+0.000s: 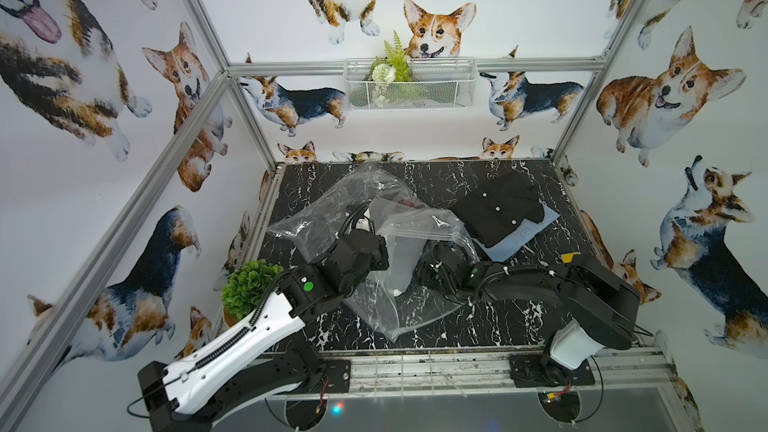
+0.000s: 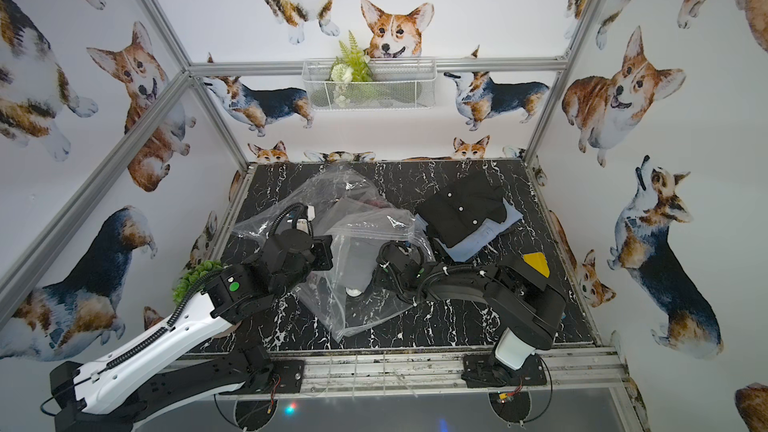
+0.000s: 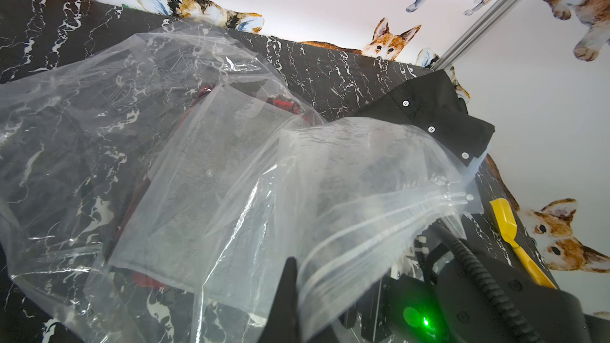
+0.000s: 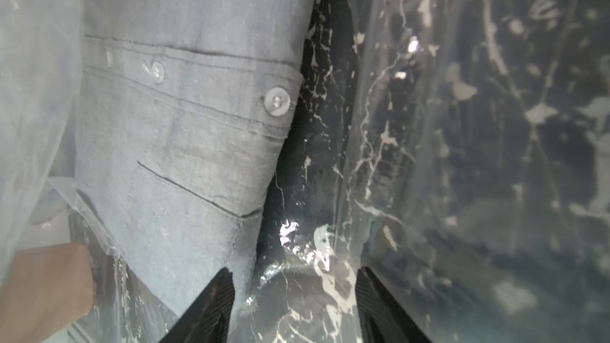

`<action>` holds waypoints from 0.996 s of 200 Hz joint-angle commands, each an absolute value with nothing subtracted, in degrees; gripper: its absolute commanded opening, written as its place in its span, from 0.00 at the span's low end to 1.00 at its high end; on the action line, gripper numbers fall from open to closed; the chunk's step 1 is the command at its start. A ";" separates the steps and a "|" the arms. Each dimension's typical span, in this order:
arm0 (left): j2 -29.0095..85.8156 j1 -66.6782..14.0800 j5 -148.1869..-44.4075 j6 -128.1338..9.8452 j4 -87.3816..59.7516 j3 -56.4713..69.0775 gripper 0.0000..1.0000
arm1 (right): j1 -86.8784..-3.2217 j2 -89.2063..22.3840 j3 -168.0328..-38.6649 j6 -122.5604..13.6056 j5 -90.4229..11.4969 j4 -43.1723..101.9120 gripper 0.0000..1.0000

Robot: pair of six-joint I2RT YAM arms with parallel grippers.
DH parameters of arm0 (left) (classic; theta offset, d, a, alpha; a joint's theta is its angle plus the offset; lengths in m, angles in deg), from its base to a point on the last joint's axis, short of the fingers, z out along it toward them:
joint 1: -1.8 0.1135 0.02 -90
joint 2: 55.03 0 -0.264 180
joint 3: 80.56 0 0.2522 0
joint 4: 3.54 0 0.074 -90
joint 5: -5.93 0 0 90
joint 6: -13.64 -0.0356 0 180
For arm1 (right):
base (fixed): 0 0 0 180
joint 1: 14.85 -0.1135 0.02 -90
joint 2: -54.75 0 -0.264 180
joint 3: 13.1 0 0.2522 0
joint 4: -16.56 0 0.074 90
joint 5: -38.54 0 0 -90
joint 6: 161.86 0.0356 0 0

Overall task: Take the shirt out of the vacuum bag
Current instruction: Take out the shirt from the vacuum bag.

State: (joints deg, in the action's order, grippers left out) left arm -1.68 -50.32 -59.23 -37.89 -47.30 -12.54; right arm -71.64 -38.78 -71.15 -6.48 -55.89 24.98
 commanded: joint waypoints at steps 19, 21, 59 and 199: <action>-1.50 -51.61 -56.48 -38.47 -48.13 -13.69 0.00 | -71.51 -39.58 -71.61 -6.87 -54.14 13.50 0.62; -1.46 -51.63 -56.54 -38.48 -48.08 -13.75 0.00 | -71.46 -39.56 -71.60 -6.90 -54.24 13.26 0.62; -1.22 -52.25 -56.13 -38.66 -48.00 -14.87 0.00 | -69.87 -41.01 -72.83 -8.19 -54.45 14.97 0.62; -2.55 -52.49 -54.81 -38.74 -48.34 -16.89 0.00 | -64.68 -50.60 -77.58 -7.17 -49.63 9.47 0.61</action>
